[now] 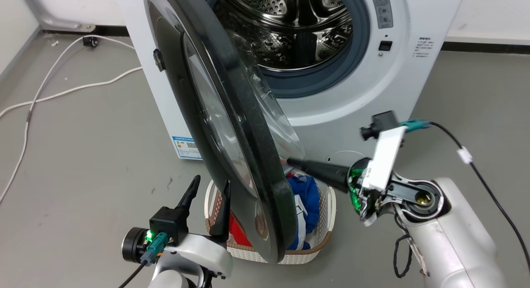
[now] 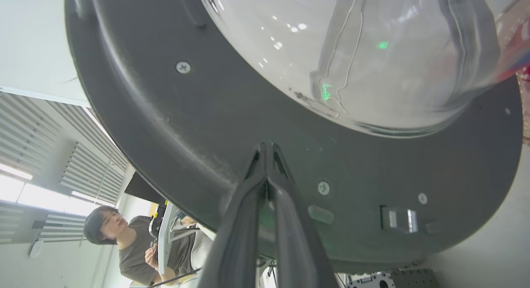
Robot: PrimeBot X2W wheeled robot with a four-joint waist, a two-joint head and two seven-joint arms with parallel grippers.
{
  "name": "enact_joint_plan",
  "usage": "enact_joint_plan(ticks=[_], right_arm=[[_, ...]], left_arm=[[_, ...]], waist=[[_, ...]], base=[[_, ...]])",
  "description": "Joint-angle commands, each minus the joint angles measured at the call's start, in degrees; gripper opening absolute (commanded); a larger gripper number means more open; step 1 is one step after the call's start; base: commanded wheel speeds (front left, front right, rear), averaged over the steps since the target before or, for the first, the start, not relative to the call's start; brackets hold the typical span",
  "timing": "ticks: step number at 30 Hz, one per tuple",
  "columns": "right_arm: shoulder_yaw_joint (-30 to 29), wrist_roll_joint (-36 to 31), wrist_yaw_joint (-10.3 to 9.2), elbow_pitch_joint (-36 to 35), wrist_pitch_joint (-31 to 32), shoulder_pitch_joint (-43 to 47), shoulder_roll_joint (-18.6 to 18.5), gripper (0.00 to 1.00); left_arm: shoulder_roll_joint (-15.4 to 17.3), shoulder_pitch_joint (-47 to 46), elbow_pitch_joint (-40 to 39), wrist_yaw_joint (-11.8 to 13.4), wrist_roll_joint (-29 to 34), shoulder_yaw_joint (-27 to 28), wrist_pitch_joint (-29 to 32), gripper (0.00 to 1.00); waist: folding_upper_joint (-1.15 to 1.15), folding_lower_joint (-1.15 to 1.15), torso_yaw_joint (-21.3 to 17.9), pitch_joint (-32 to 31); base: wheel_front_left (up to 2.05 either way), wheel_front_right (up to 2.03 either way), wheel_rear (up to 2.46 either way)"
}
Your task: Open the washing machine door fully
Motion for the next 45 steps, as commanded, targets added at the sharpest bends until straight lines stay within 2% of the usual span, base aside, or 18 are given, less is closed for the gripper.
enact_joint_plan(ticks=[1, 10, 16, 22, 23, 24, 26, 27, 32, 36, 39, 45], right_arm=[[-1.24, -0.27, 0.03, -0.83, -3.01, 1.51, 0.10, 0.00], [-11.00, -6.87, 0.03, -8.79, -22.06, 11.22, -2.40, 0.00], [-15.61, -19.13, 0.03, -17.09, -35.47, 21.41, -6.53, 0.00], [-19.14, -34.12, 0.03, -20.94, -45.75, 28.75, -8.56, 0.00], [-19.57, -36.84, 0.03, -21.46, -47.25, 29.21, -8.63, 0.24], [-19.87, -40.18, 0.03, -22.11, -48.75, 29.55, -8.84, 0.35], [-20.33, -46.45, 0.03, -23.70, -51.46, 29.90, -9.51, 0.71], [-20.49, -49.41, 0.02, -24.52, -52.56, 29.97, -9.41, 1.00], [-21.44, -64.73, 0.02, -29.02, -55.07, 30.56, -9.07, 1.00], [-21.96, -73.37, 0.02, -31.86, -54.42, 31.68, -7.04, 1.00], [-22.00, -76.62, 0.02, -32.85, -53.88, 33.26, -5.16, 1.00], [-20.94, -76.85, 0.02, -31.54, -53.17, 35.95, -2.65, 1.00]], left_arm=[[0.27, 0.61, 0.17, 0.30, -0.32, 0.07, -0.15, 1.00], [1.00, 1.32, -0.05, 0.92, -0.84, 0.63, -0.15, 1.00], [1.99, 2.00, -0.58, 1.24, -1.23, 1.12, -0.15, 1.00], [2.52, 2.88, -1.19, 1.93, -1.65, 1.88, -0.15, 1.00], [2.62, 2.95, -1.30, 1.90, -1.69, 1.88, -0.15, 1.00], [2.73, 3.07, -1.36, 1.98, -1.74, 1.88, -0.15, 1.00], [2.98, 3.18, -1.45, 2.12, -1.81, 2.03, -0.13, 1.00], [3.15, 3.21, -1.52, 2.27, -1.94, 2.17, -0.13, 1.00], [3.80, 3.52, -2.05, 2.70, -2.27, 2.58, 0.03, 1.00], [4.23, 3.48, -2.30, 2.84, -2.21, 2.59, 0.16, 1.00], [4.45, 3.73, -2.55, 2.94, -2.30, 2.46, 0.32, 1.00], [4.69, 3.86, -2.73, 3.06, -2.44, 1.96, 0.69, 1.00]], waist=[[0.00, 0.01, -0.47, -0.47], [0.00, 0.01, -2.28, -1.27], [0.00, 0.01, -3.30, -1.39], [0.00, 0.01, -4.13, -1.61], [0.00, 0.01, -4.18, -1.64], [0.00, 0.01, -4.20, -1.65], [0.00, 0.01, -4.11, -1.72], [0.00, 0.01, -4.05, -1.78], [0.00, 0.01, -3.70, -2.16], [0.00, 0.01, -3.51, -2.29], [0.00, 0.01, -3.52, -2.49], [0.00, 0.01, -3.51, -2.75]], base=[[0.00, 0.00, 0.00], [0.00, 0.00, 0.00], [0.00, 0.00, 0.00], [0.00, 0.00, 0.00], [0.00, 0.00, 0.00], [0.00, 0.00, 0.00], [0.00, 0.00, 0.00], [0.00, 0.00, 0.00], [0.00, 0.00, 0.00], [0.00, 0.00, 0.00], [0.00, 0.00, 0.00], [0.00, 0.00, 0.00]])
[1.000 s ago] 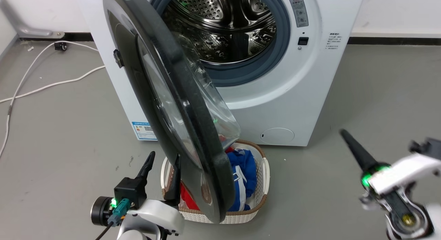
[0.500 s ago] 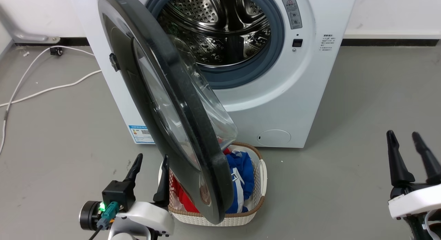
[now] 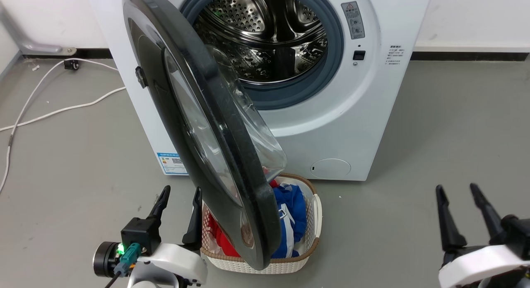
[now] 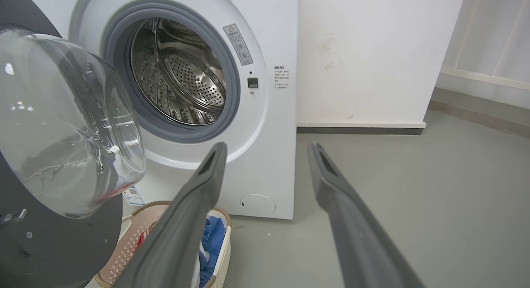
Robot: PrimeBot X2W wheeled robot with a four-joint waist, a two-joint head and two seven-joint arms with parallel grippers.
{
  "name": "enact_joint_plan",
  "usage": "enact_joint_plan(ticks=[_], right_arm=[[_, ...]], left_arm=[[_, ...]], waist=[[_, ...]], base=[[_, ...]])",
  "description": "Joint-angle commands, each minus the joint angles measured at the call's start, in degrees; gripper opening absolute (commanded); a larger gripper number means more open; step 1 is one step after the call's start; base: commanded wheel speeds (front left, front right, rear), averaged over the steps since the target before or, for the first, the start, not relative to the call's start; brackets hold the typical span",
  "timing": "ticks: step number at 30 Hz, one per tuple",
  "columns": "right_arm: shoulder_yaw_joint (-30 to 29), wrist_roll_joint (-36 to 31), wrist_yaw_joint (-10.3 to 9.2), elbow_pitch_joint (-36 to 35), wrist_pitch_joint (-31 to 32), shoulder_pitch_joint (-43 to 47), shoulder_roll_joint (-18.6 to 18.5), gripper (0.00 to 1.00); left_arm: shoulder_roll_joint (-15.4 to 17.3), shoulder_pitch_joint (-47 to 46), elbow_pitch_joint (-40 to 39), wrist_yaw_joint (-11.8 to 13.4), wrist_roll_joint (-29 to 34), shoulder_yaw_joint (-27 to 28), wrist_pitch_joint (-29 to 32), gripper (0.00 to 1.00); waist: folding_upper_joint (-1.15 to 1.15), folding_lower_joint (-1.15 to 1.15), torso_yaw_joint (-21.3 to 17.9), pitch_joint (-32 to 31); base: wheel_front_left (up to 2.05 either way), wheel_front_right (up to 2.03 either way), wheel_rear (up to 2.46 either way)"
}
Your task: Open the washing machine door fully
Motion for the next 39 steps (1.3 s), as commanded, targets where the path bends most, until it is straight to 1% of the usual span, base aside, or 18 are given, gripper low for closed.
enact_joint_plan(ticks=[1, 7, 21, 22, 23, 24, 28, 32, 34, 39], right_arm=[[0.36, 0.49, 0.00, 0.48, -0.02, 0.84, 0.54, 1.00], [0.54, 1.06, 0.00, 1.42, -0.13, 1.03, 1.50, 1.00], [0.90, -0.47, 0.01, 0.57, 0.23, 0.13, 1.60, 1.00], [0.94, -0.63, 0.01, 0.47, 0.22, 0.07, 1.59, 1.00], [0.98, -0.76, 0.01, 0.37, 0.24, 0.03, 1.60, 1.00], [1.03, -0.78, 0.01, 0.26, 0.29, 0.04, 1.61, 1.00], [1.03, -0.86, 0.00, 0.04, 0.63, 0.31, 1.78, 1.00], [0.95, -1.27, 0.01, -0.12, 0.82, 0.58, 1.96, 1.00], [1.06, -1.54, 0.01, -0.14, 0.85, 0.59, 1.99, 1.00], [0.79, -2.02, 0.01, -0.06, 0.72, 0.24, 2.04, 1.00]], left_arm=[[0.28, 0.28, -0.12, 0.14, -0.15, -0.10, 0.07, 1.00], [0.66, 0.53, -0.27, 0.39, -0.50, -0.07, 0.24, 1.00], [1.07, 0.73, -0.58, 0.99, -1.32, -0.23, 0.61, 1.00], [1.07, 0.67, -0.70, 1.06, -1.37, -0.15, 0.49, 0.49], [1.08, 0.66, -0.75, 1.16, -1.43, -0.17, 0.44, 0.27], [1.10, 0.71, -0.75, 1.19, -1.50, -0.22, 0.43, 0.00], [1.21, 0.69, -0.89, 1.33, -1.71, -0.25, 0.57, 0.00], [0.74, 0.00, -2.41, 2.04, -2.83, 0.72, 0.74, 0.00], [0.81, -0.53, -3.95, 2.50, -3.60, 1.69, 0.71, 0.00], [2.20, -2.03, -9.75, 4.06, -3.10, 3.14, 1.95, 0.00]], waist=[[0.00, 0.00, 0.02, -0.01], [0.00, 0.00, -0.58, -0.01], [0.00, 0.00, -1.13, 0.41], [0.00, 0.00, -1.15, 0.45], [0.00, 0.00, -1.18, 0.48], [0.00, 0.00, -1.20, 0.49], [0.00, 0.00, -1.24, 0.50], [0.00, 0.00, -1.20, 0.43], [0.00, 0.00, -1.18, 0.32], [0.00, 0.00, -1.07, 0.14]], base=[[0.00, 0.00, 0.00], [0.00, 0.00, 0.00], [0.00, 0.00, 0.00], [0.00, 0.00, 0.00], [0.00, 0.00, 0.00], [0.00, 0.00, 0.00], [0.00, 0.00, 0.00], [0.00, 0.00, 0.00], [0.00, 0.00, 0.00], [0.00, 0.00, 0.00]])
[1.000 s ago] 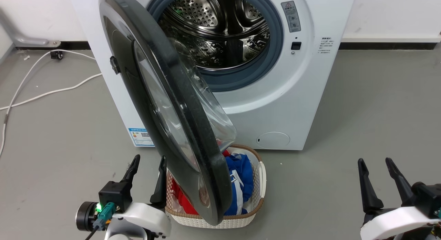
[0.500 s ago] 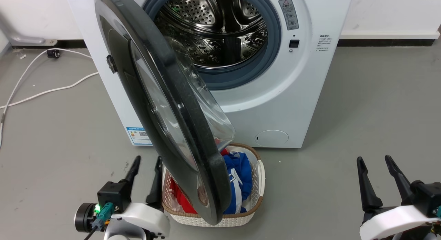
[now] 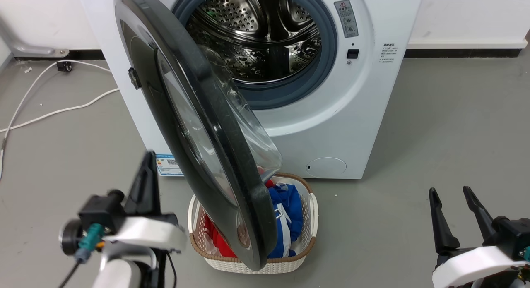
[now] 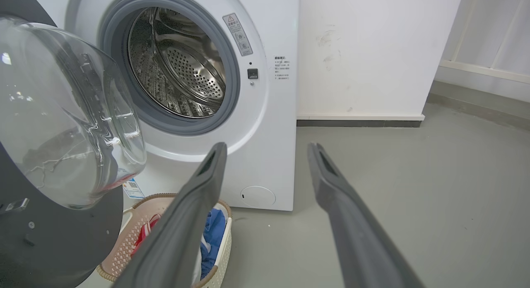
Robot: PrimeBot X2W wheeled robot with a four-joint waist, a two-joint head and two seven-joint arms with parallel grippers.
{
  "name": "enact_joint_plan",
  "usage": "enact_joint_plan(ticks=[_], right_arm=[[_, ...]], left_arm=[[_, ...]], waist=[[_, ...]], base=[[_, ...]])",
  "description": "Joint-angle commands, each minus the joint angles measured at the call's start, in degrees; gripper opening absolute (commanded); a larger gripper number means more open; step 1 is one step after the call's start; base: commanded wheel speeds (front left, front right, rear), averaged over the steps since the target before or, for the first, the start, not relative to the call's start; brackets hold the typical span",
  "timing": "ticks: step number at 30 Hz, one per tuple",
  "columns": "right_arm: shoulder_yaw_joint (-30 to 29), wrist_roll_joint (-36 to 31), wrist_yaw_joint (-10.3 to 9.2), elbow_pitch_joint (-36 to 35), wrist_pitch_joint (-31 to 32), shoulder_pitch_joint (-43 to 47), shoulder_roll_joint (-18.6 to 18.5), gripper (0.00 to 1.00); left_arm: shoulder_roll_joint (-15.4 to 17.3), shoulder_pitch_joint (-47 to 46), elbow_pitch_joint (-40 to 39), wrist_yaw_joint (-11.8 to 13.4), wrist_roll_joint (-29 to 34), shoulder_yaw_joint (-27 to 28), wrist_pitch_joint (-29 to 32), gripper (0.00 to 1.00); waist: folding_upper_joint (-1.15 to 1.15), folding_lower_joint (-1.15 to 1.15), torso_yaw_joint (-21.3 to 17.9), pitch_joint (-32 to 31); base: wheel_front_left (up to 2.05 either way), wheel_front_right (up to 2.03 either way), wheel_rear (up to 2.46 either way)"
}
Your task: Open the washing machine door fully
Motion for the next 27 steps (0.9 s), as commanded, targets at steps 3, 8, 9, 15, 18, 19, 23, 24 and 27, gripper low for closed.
enact_joint_plan(ticks=[3, 8, 9, 15, 18, 19, 23, 24, 27], right_arm=[[-0.26, -0.35, -0.01, 0.11, -0.06, -0.66, 0.29, 1.00], [-0.43, -0.48, -0.01, 0.28, 0.02, -0.62, 0.42, 1.00], [-0.49, -0.50, -0.01, 0.27, 0.06, -0.58, 0.44, 1.00], [-1.13, -0.52, -0.01, 0.45, -0.06, -0.11, 0.66, 1.00], [-1.38, -0.32, -0.01, 0.67, -0.12, 0.16, 0.79, 1.00], [-1.41, -0.31, -0.01, 0.75, -0.21, 0.27, 0.83, 1.00], [-1.78, -0.25, -0.01, 0.99, -0.46, 0.77, 0.99, 1.00], [-1.87, -0.17, -0.01, 1.03, -0.54, 0.79, 1.02, 1.00], [-1.80, 0.05, -0.01, 1.31, -0.74, 0.72, 1.12, 1.00]], left_arm=[[1.08, -2.17, -5.20, 1.23, 0.67, 0.94, 1.00, 0.00], [1.45, -5.49, -14.70, 2.22, 1.88, 1.03, 1.43, 0.00], [1.39, -6.23, -16.68, 2.09, 2.06, 0.84, 1.22, 0.00], [0.79, -9.78, -26.24, 0.27, 4.31, -4.93, 3.72, 0.00], [-0.21, -10.08, -28.40, -0.86, 4.45, -9.09, 6.11, 0.00], [-0.43, -9.79, -28.80, -1.29, 4.63, -10.53, 7.09, 0.00], [-1.75, -8.17, -29.98, -3.13, 3.92, -16.60, 10.37, 0.00], [-2.06, -7.62, -29.83, -3.56, 3.58, -18.21, 11.24, 0.00], [-2.81, -5.42, -29.10, -4.77, 2.20, -22.46, 13.74, 0.00]], waist=[[0.00, 0.00, 0.10, -0.09], [0.00, 0.00, 0.13, -0.32], [0.00, 0.00, 0.09, -0.39], [0.00, 0.00, -0.08, -0.61], [0.00, 0.00, -0.24, -0.64], [0.00, 0.00, -0.27, -0.67], [0.00, 0.00, -0.18, -0.63], [0.00, 0.00, -0.15, -0.61], [0.00, 0.00, -0.06, -0.61]], base=[[0.00, 0.00, 0.00], [0.00, 0.00, 0.00], [0.00, 0.00, 0.00], [0.00, 0.00, 0.00], [0.00, 0.00, 0.00], [0.00, 0.00, 0.00], [0.00, 0.00, 0.00], [0.00, 0.00, 0.00], [0.00, 0.00, 0.00]])
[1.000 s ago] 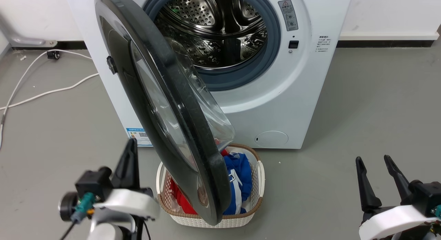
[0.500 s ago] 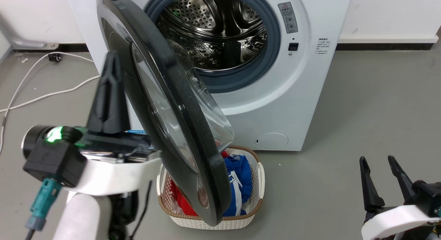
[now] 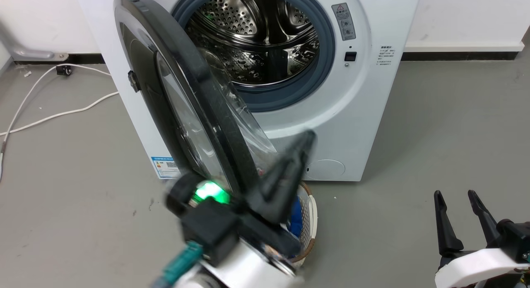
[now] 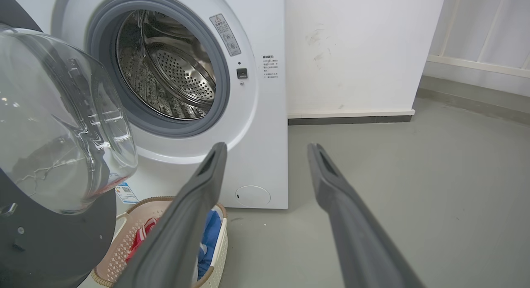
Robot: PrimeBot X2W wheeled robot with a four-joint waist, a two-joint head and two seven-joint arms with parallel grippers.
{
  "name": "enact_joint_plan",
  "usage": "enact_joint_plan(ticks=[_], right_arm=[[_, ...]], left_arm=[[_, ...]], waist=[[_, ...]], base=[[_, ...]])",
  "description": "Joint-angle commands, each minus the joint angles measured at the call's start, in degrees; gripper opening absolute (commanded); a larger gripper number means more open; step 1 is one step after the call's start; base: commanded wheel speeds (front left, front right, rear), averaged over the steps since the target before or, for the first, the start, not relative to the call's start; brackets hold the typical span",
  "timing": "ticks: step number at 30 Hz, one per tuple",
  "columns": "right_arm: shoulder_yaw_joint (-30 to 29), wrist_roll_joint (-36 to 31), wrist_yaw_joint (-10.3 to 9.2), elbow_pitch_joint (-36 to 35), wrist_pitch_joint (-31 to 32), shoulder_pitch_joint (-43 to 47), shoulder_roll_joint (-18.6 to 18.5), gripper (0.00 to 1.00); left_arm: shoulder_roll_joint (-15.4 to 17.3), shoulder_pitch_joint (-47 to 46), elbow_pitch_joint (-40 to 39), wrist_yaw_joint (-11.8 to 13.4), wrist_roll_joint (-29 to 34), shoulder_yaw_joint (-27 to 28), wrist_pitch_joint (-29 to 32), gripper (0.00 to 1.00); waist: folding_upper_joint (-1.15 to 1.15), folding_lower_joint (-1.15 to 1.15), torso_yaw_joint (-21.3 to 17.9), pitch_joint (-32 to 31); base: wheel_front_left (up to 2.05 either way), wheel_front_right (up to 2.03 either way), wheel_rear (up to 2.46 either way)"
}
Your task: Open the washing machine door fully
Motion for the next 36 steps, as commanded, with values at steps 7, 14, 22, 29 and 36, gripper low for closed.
enact_joint_plan(ticks=[7, 14, 22, 29, 36], right_arm=[[0.03, 0.46, 0.00, 1.39, -1.19, 0.28, 0.33, 1.00], [0.23, 0.21, 0.01, 2.40, -1.70, -0.84, 0.37, 1.00], [0.63, -0.76, 0.00, 2.13, -1.94, -1.50, 0.37, 1.00], [0.47, -1.05, 0.00, 1.53, -1.45, -1.29, 0.14, 1.00], [-0.18, -1.02, 0.01, 0.85, -0.76, -0.83, 0.18, 1.00]], left_arm=[[-0.18, 7.06, 4.35, -1.79, -3.97, -8.16, 6.65, 0.00], [1.64, 10.03, 13.03, -1.05, -4.13, -10.36, 10.01, 0.00], [1.43, 7.76, 20.63, 2.12, -2.46, -6.52, 5.31, 0.00], [0.69, 6.17, 22.79, 4.48, -2.25, -3.71, 2.18, 0.00], [1.37, 6.81, 22.86, 6.35, -2.38, -2.07, 1.43, 0.00]], waist=[[0.00, 0.00, 0.45, 0.15], [0.00, 0.00, 0.12, 0.69], [0.00, 0.00, -0.51, 0.88], [0.00, 0.00, -0.53, 0.71], [0.00, 0.00, 0.60, 0.81]], base=[[0.00, 0.00, 0.00], [0.00, 0.00, 0.00], [0.00, 0.00, 0.00], [0.00, 0.00, 0.00], [0.00, 0.00, 0.00]])
